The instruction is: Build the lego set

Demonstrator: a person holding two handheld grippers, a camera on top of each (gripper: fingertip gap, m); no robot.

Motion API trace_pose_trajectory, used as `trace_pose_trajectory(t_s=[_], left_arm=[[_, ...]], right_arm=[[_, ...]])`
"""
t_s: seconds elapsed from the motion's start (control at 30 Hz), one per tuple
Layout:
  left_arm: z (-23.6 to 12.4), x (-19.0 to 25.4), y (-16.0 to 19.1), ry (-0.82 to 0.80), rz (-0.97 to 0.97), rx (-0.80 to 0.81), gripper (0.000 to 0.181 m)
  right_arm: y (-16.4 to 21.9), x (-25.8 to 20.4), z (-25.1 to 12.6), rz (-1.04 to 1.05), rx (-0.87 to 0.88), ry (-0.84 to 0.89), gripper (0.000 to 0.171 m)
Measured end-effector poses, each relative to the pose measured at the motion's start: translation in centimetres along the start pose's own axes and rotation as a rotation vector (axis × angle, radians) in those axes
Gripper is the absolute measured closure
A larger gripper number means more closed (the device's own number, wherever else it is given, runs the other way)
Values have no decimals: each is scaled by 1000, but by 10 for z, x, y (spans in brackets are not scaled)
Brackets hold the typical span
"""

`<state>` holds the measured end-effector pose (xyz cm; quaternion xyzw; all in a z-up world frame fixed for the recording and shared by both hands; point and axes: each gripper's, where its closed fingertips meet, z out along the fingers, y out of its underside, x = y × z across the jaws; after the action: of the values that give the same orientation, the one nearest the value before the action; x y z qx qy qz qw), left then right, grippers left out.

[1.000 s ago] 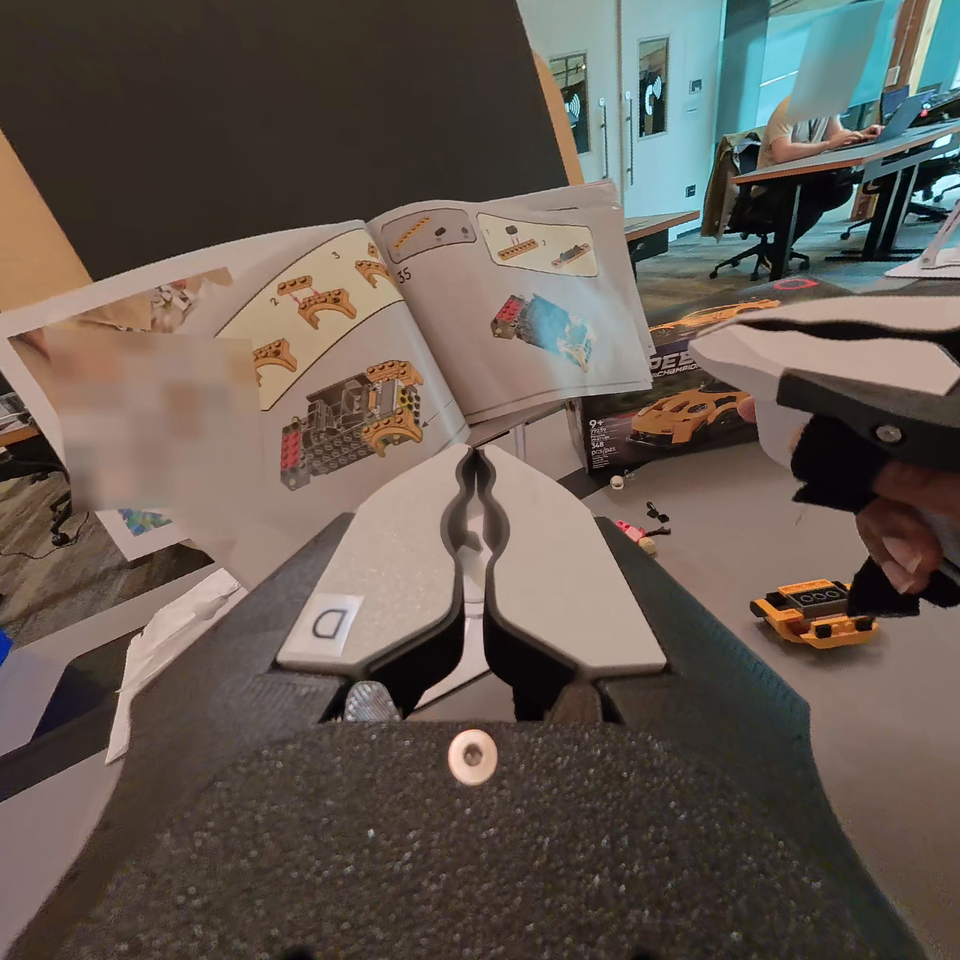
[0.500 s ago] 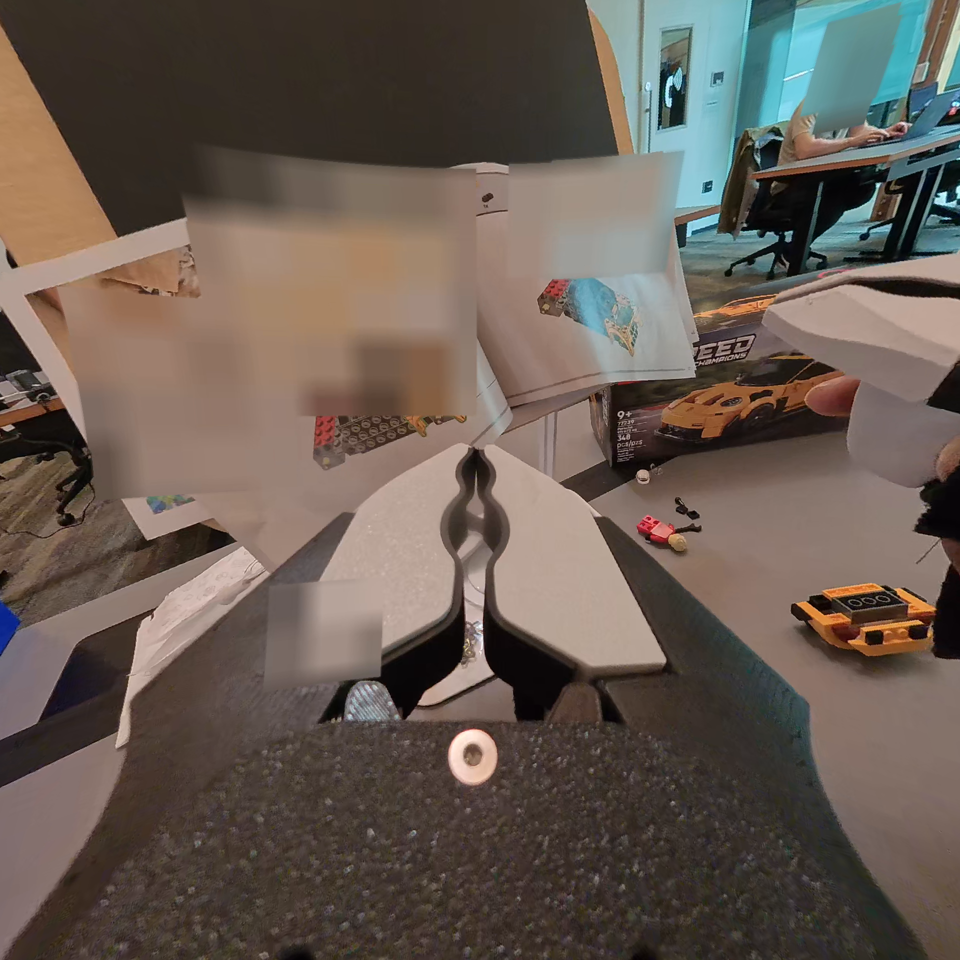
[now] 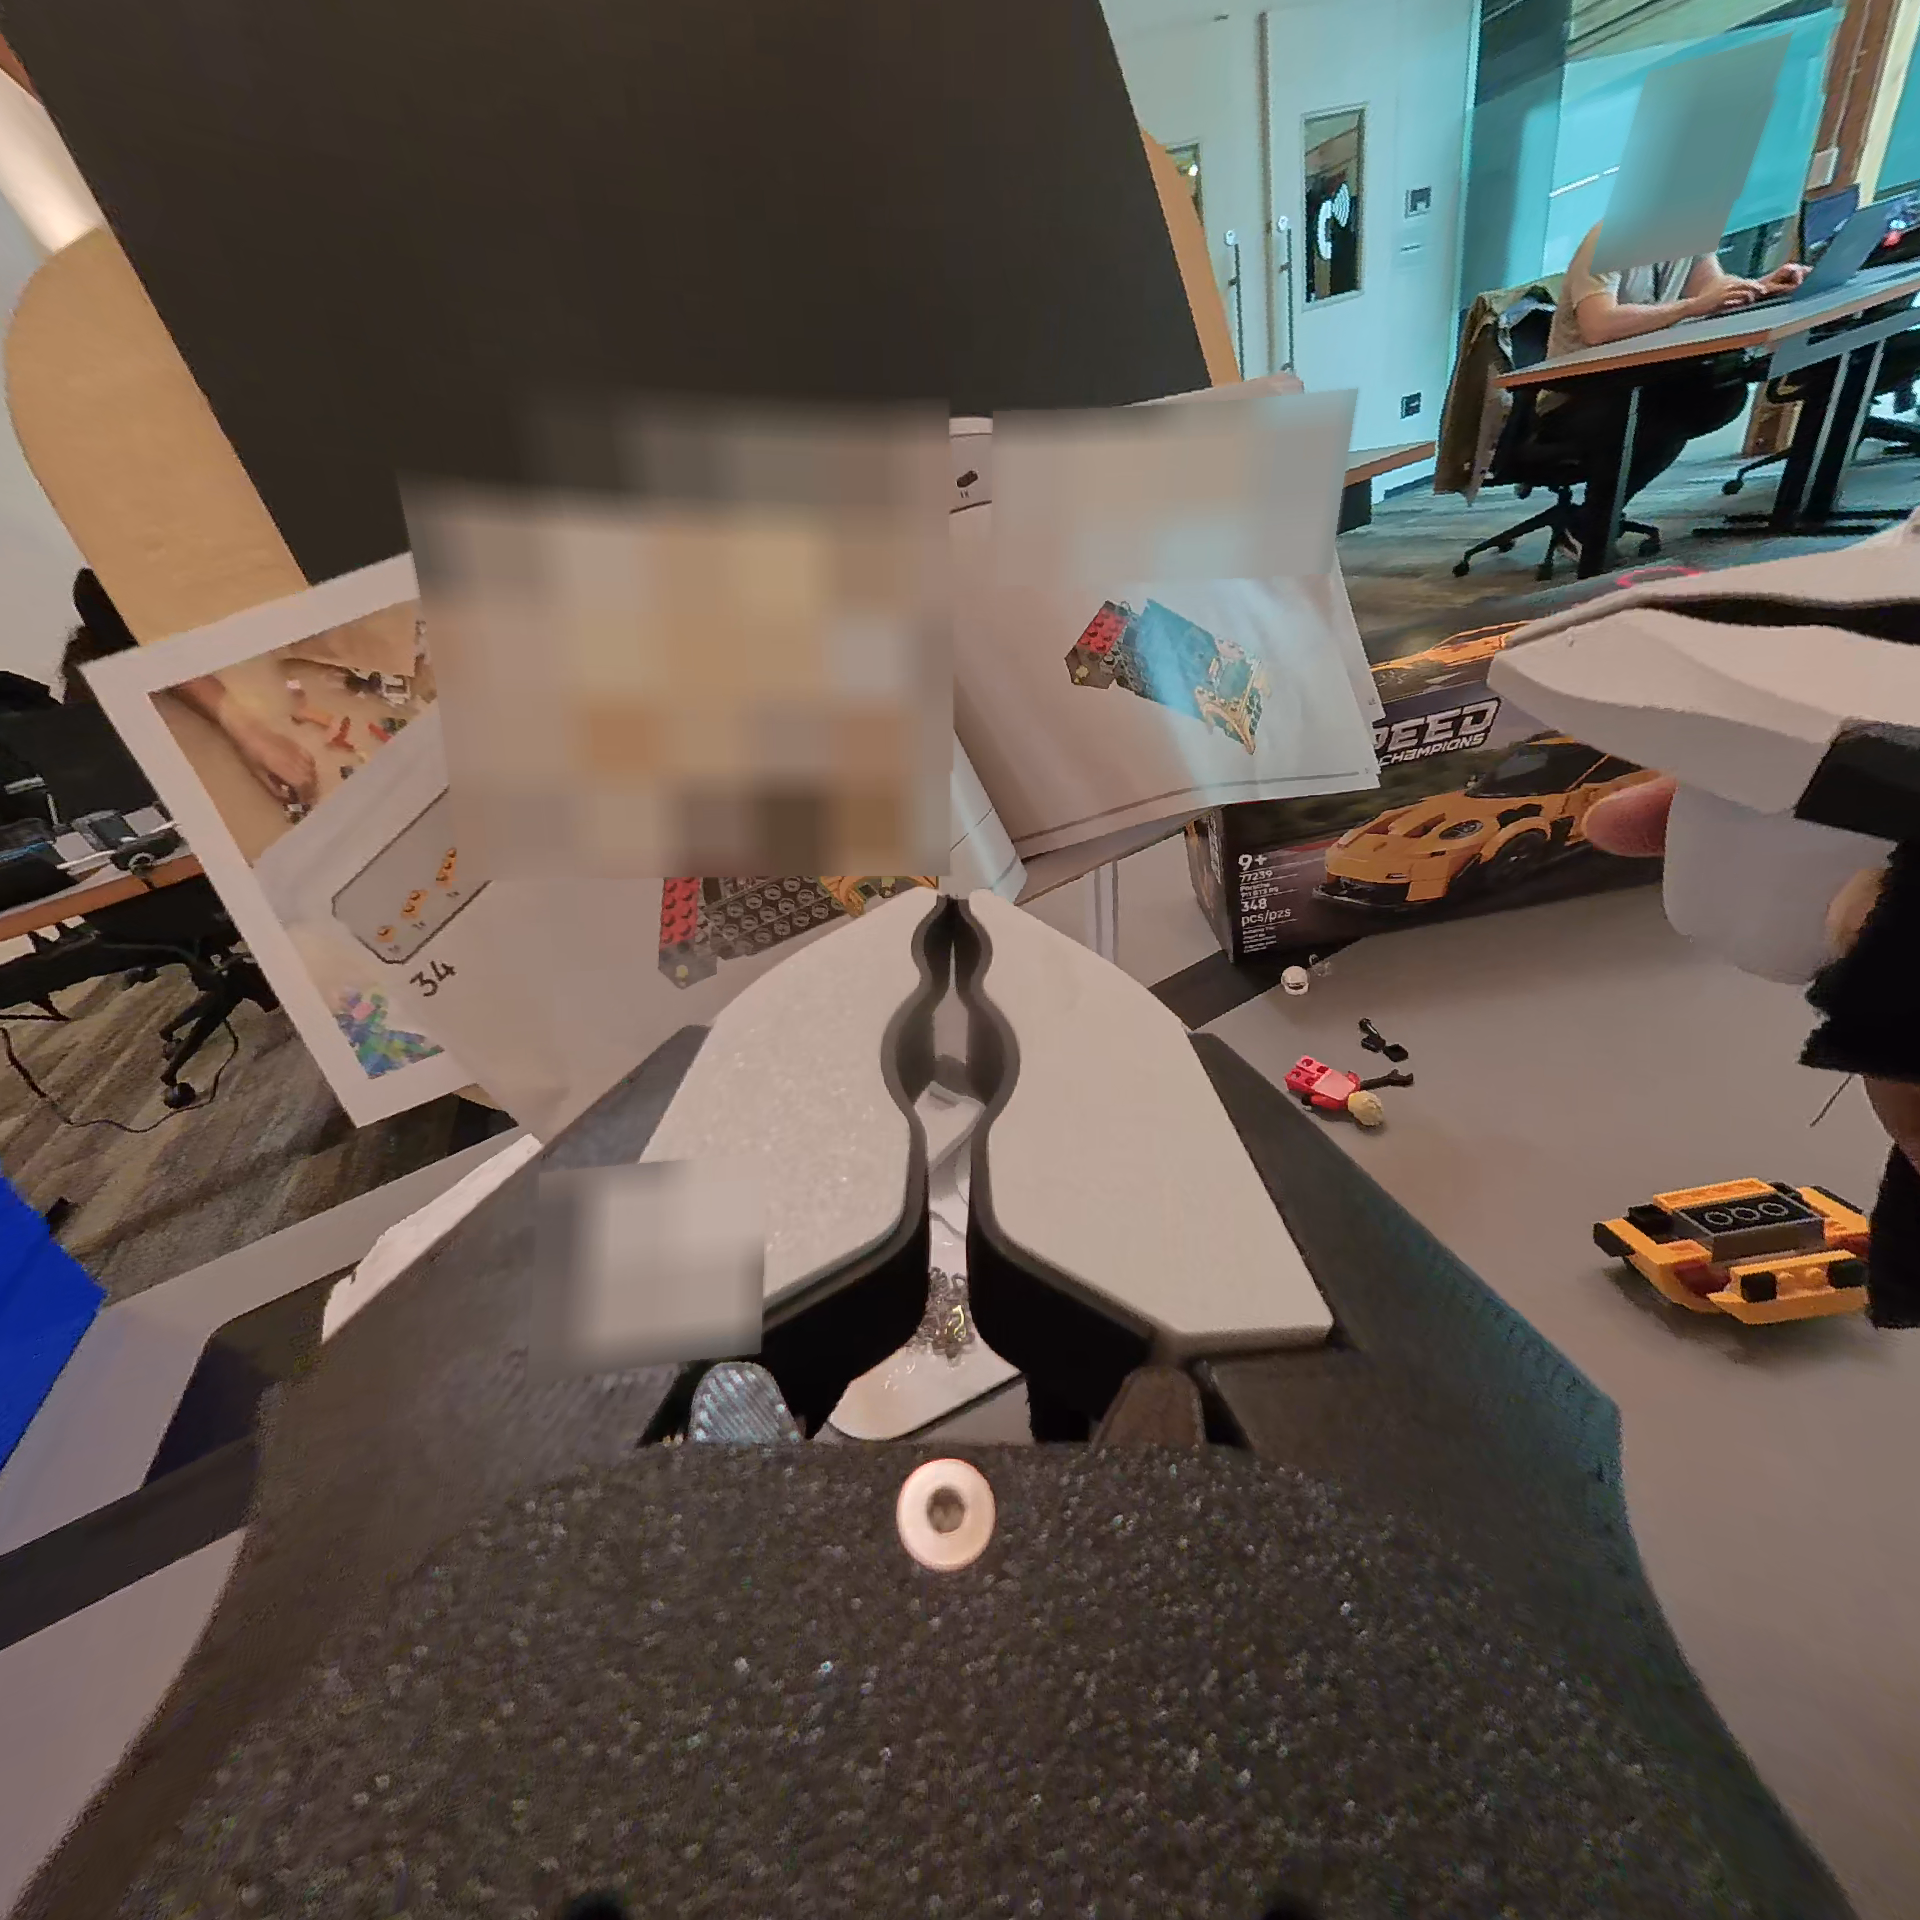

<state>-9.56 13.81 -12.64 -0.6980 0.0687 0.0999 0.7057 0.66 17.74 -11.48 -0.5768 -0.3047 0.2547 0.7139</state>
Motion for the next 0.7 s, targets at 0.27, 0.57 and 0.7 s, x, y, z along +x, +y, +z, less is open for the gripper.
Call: trace_pose_trajectory(t_s=[0.27, 0.57, 0.7], left_arm=[[-2, -2, 0, 11, 14, -11, 181], [-4, 1, -1, 14, 54, -14, 181], [-4, 1, -1, 16, 53, -17, 181]], right_arm=[[-3, -4, -3, -14, 3, -14, 171], [-2, -5, -4, -7, -1, -22, 171], [2, -6, -3, -9, -14, -25, 171]])
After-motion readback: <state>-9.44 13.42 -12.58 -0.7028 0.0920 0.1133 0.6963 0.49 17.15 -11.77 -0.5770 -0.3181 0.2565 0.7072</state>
